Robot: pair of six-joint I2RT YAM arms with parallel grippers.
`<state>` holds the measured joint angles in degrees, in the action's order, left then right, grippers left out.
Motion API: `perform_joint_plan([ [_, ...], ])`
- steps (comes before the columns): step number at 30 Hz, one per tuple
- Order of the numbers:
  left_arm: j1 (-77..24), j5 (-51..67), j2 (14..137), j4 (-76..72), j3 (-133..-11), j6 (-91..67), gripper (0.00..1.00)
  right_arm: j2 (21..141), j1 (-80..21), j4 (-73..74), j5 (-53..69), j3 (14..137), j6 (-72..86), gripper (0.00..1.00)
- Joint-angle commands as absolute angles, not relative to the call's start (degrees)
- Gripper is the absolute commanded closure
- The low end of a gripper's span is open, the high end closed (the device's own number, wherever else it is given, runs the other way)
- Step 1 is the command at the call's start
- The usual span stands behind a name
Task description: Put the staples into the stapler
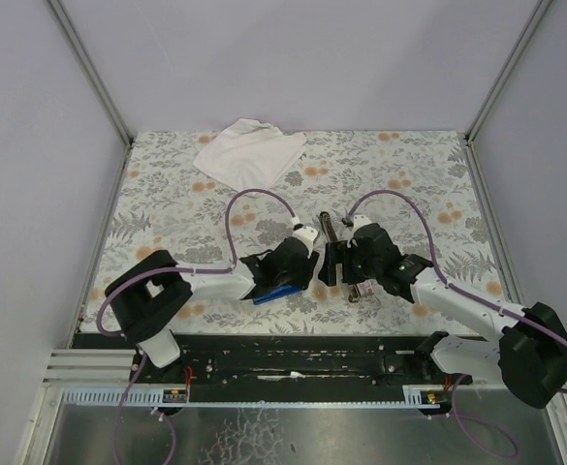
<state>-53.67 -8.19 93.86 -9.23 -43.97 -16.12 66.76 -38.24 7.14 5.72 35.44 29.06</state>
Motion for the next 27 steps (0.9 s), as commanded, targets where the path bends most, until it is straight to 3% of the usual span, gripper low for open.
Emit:
perform_joint_plan([
  [1, -54.81, -17.22, 97.61, -1.71, -49.23, -27.92, 0.5, 65.61, -37.79, 7.92, 2.95, 37.8, 30.23, 0.12],
  [7, -54.88, -16.51, 93.14, 0.51, -49.02, -27.58, 0.22, 64.91, -37.79, 8.9, 1.52, 38.25, 30.15, 0.11],
  [11, -54.78, -14.17, 86.06, 0.46, -45.2, -25.27, 0.14, 62.54, -37.79, 8.02, -0.09, 37.48, 30.23, 0.0],
  [15, -54.73, -13.19, 80.89, 3.54, -41.16, -24.61, 0.03, 58.87, -37.79, 8.38, -2.56, 36.75, 31.35, 0.01],
  [24, -54.78, -11.53, 79.01, 3.35, -34.66, -26.86, 0.03, 57.8, -37.8, 8.07, 0.94, 36.07, 30.94, 0.01],
  [27, -54.84, -12.63, 80.51, 3.37, -35.16, -26.26, 0.13, 58.18, -37.79, 6.78, 2.64, 35.68, 31.44, 0.01],
])
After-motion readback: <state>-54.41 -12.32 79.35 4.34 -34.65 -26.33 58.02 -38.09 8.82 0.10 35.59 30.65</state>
